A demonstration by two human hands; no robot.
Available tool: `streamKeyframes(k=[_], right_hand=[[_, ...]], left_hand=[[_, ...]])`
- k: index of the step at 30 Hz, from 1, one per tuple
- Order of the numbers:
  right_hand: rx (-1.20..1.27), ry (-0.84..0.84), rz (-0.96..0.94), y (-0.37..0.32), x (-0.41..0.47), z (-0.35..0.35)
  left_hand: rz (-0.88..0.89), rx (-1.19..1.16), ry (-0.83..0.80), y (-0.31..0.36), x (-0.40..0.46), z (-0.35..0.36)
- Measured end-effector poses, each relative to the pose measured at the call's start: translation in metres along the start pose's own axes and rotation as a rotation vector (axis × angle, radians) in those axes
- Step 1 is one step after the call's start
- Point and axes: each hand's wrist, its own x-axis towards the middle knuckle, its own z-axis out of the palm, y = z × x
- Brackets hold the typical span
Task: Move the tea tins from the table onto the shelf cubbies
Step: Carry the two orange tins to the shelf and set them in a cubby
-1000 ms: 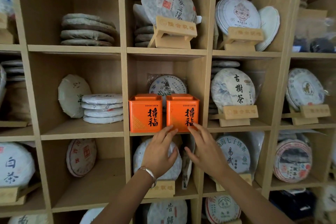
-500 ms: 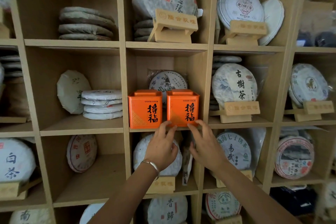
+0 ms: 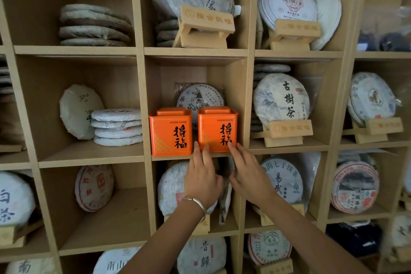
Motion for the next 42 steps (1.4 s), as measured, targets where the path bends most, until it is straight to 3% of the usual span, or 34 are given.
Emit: streamKeyframes(k=[7,15,19,22,30,42], right_hand=[[0.004,0.035,0.025,-0.002,0.001,-0.004],[0.044,0.032,0.025,0.005,0.005,-0.015],[-0.014,0.105,-0.031,0.009,0.015,-0.037],[-0.135,0.113,-0.157,0.015,0.043,-0.064],[-0.232,-0.012,-0.28,0.025,0.097,-0.094],[-0.363,-0.023,-0.332,0.028,0.112,-0.095]], left_hand=[[-0.106,-0.063,-0.009,0.02,0.008,-0.001],[-0.039,-0.07,-0.012,0.019,0.007,-0.011],[0.132,0.001,0.145,0.016,0.014,-0.032],[0.308,0.201,0.199,0.016,0.048,-0.059],[0.306,0.345,-0.09,0.009,0.111,-0.089],[0.266,0.264,-0.146,0.014,0.119,-0.091]])
